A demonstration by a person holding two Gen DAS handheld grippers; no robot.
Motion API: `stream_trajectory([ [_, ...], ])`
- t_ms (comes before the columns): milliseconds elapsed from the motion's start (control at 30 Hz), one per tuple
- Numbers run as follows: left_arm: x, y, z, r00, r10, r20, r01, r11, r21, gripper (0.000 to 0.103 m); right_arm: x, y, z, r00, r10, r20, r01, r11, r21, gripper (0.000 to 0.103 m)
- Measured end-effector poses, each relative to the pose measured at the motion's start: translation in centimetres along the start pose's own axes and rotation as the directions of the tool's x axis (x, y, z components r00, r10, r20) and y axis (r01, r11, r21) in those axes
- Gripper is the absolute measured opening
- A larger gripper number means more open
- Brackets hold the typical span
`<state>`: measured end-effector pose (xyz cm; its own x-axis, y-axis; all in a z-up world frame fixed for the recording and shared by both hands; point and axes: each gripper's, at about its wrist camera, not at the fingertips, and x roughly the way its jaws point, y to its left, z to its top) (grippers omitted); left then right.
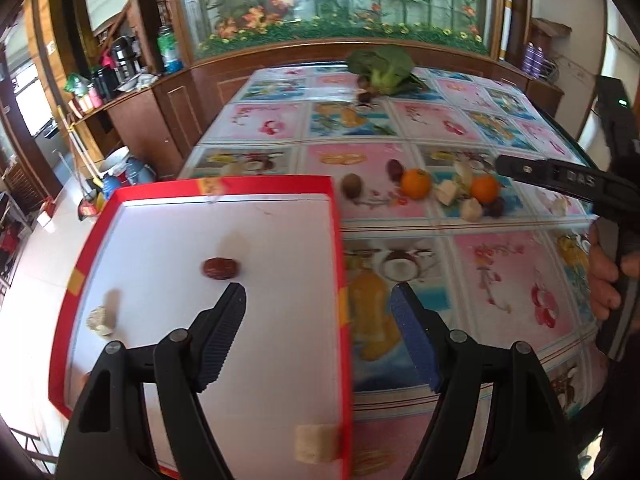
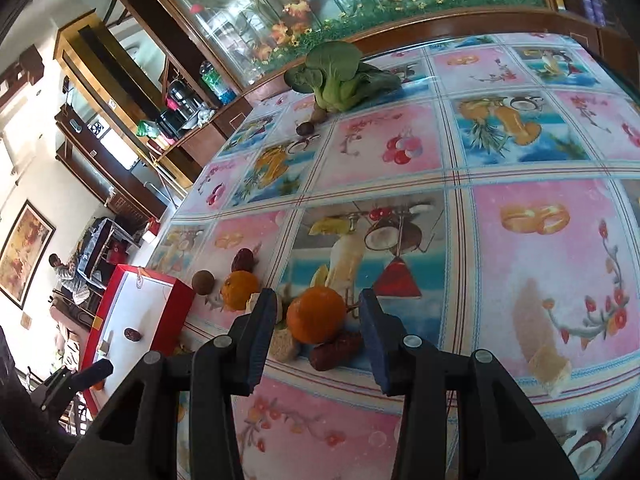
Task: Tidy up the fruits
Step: 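Grasp a mandarin orange with the right tool while the left tool grasps a beige round piece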
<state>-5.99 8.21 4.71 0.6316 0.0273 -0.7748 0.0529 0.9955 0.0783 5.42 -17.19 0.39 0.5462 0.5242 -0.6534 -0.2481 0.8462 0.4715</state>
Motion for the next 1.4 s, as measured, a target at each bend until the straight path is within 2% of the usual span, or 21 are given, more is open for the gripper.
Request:
stream_trajectory([
  [133, 0.5, -2.4, 0.4, 0.999, -0.036, -0.016, 0.036, 0.999, 0.029, 0.076, 0.7, -0.8, 0.4, 0.999, 0.033, -0.026, -0.033, 0.999, 0.0, 0.042],
  [267, 1.5, -4.7, 0.9, 0.997, -0.074, -0.039, 0.075, 0.996, 0.049, 0.076, 2.2, -0.7, 0.3, 0.996, 0.014, -0.088, -0.015, 1.0, -0.01, 0.042],
  [367, 2.0, -6.1, 1.4, 0.994, -0.105, -0.033, 0.107, 0.992, 0.066, 0.076, 2.5, -0.7, 0.2, 0.994, 0.004, -0.108, -0.007, 1.0, -0.027, 0.033],
  [500, 3.3, -7.4, 2.1, 0.988, -0.146, -0.042, 0.149, 0.987, 0.065, 0.076, 2.3, -1.1, 0.3, 0.995, 0.019, -0.1, -0.019, 1.0, 0.001, 0.033],
  [667, 5.0, -9.0, 2.9, 0.986, -0.161, -0.052, 0.164, 0.984, 0.07, 0.076, -0.1, -2.9, 1.4, 0.995, 0.101, -0.005, -0.099, 0.989, 0.108, 0.033],
  [733, 5.4, -9.7, 3.3, 0.984, -0.169, -0.049, 0.172, 0.983, 0.068, 0.069, -1.0, -4.1, 1.7, 0.993, 0.111, 0.032, -0.114, 0.98, 0.16, 0.033],
  [900, 7.2, -11.0, 4.3, 0.981, -0.18, -0.074, 0.183, 0.982, 0.037, 0.055, -2.0, -5.5, 2.1, 0.988, 0.143, 0.06, -0.153, 0.961, 0.232, 0.033],
  [1133, 9.6, -12.4, 5.5, 0.981, -0.165, -0.103, 0.167, 0.986, 0.019, 0.037, -2.3, -5.3, 2.1, 0.984, 0.164, 0.071, -0.176, 0.957, 0.229, 0.033],
  [1267, 10.1, -13.2, 6.1, 0.984, -0.153, -0.091, 0.156, 0.987, 0.029, 0.037, -2.0, -5.3, 2.2, 0.984, 0.16, 0.076, -0.173, 0.958, 0.229, 0.033],
  [1400, 10.4, -13.2, 6.2, 0.988, -0.136, -0.072, 0.138, 0.99, 0.035, 0.026, -2.0, -5.3, 2.2, 0.986, 0.146, 0.086, -0.161, 0.963, 0.215, 0.033],
])
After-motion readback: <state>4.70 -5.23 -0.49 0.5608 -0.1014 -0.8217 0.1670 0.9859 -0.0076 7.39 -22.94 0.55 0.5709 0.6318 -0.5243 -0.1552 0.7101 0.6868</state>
